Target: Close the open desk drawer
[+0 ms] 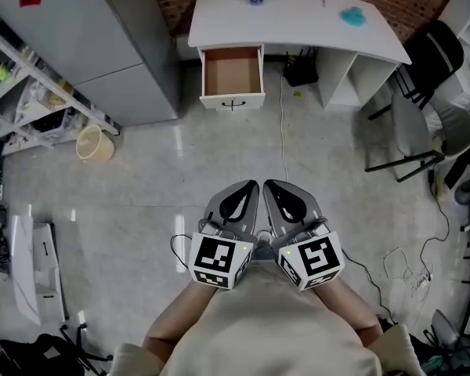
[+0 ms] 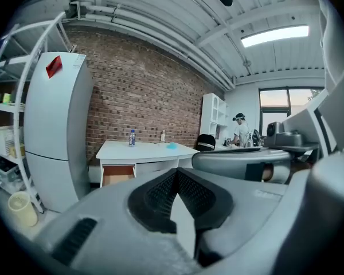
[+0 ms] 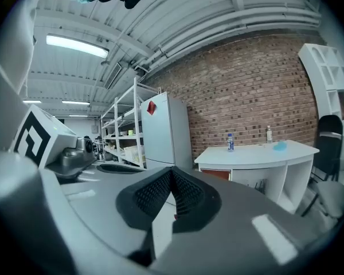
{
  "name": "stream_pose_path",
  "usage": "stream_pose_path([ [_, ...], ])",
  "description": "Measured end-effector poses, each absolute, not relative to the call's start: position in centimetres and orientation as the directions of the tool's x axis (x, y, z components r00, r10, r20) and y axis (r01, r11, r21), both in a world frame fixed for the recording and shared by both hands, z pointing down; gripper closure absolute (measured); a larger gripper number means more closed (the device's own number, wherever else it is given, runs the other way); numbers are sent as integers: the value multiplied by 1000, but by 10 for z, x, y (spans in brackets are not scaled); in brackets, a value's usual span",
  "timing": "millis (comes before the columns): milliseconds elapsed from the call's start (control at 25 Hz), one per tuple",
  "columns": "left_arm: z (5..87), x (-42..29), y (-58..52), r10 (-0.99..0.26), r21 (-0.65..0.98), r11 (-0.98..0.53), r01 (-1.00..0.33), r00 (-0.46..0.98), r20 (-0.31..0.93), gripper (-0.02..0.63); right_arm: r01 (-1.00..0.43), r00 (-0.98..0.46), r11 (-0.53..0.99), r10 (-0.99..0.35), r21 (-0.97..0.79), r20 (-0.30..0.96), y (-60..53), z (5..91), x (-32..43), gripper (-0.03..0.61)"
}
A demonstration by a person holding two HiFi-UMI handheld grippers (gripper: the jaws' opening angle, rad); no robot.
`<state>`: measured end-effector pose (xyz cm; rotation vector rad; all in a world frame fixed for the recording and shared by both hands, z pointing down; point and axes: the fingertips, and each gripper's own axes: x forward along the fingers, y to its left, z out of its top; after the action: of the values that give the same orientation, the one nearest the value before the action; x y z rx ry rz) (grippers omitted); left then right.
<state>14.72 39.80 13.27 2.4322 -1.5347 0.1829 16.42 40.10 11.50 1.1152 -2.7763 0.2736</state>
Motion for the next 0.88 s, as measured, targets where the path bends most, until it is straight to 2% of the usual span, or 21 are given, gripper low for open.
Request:
stream_pose_path([
  [320, 131, 137, 382, -905, 184, -323, -928, 360, 228, 611, -668, -744, 723, -650, -175, 156, 378, 112, 181, 575],
  [880, 140, 137, 375, -934, 217, -223, -950, 272, 231, 611, -596, -800, 788, -565, -157, 201, 372, 124, 184, 575],
])
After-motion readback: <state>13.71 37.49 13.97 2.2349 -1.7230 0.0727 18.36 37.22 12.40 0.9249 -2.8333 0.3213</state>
